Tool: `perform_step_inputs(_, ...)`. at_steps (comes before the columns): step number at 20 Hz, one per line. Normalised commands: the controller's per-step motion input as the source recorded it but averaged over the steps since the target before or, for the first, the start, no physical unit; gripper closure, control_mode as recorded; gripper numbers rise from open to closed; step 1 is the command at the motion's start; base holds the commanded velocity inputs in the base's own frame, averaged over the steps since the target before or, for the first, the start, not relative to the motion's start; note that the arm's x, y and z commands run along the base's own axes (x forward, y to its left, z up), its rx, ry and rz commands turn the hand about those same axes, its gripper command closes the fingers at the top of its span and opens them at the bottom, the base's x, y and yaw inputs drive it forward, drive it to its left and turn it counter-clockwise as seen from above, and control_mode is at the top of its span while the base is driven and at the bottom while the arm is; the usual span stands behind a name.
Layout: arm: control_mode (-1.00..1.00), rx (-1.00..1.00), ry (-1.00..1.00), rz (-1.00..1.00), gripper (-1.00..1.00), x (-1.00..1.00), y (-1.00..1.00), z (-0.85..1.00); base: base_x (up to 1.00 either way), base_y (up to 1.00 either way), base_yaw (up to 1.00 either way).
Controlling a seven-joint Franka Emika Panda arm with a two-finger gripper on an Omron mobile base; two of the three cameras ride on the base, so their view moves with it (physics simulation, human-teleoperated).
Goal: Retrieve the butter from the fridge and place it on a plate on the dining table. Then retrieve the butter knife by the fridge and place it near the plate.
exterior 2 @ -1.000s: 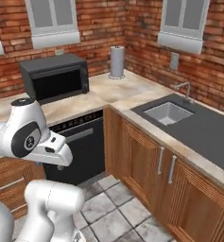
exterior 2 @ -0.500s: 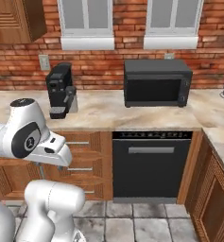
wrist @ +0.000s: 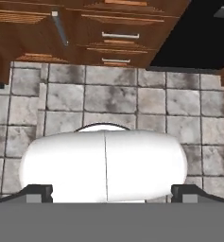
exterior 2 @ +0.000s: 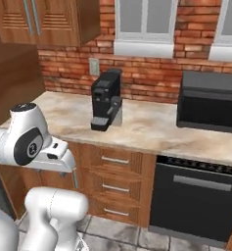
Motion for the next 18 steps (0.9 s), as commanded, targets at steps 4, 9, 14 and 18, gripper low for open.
perform_step_inputs(4,1.0,0.0,0.0,0.0,-1.0,0.0,0.0,0.0,0.82,0.45,0.59)
perform_step_inputs(9,1.0,0.0,0.0,0.0,-1.0,0.0,0.0,0.0,0.51,0.22,0.56)
perform_step_inputs(14,1.0,0.0,0.0,0.0,-1.0,0.0,0.0,0.0,0.4,0.17,0.18)
perform_step_inputs(18,1.0,0.0,0.0,0.0,-1.0,0.0,0.0,0.0,0.05,0.54,-0.04)
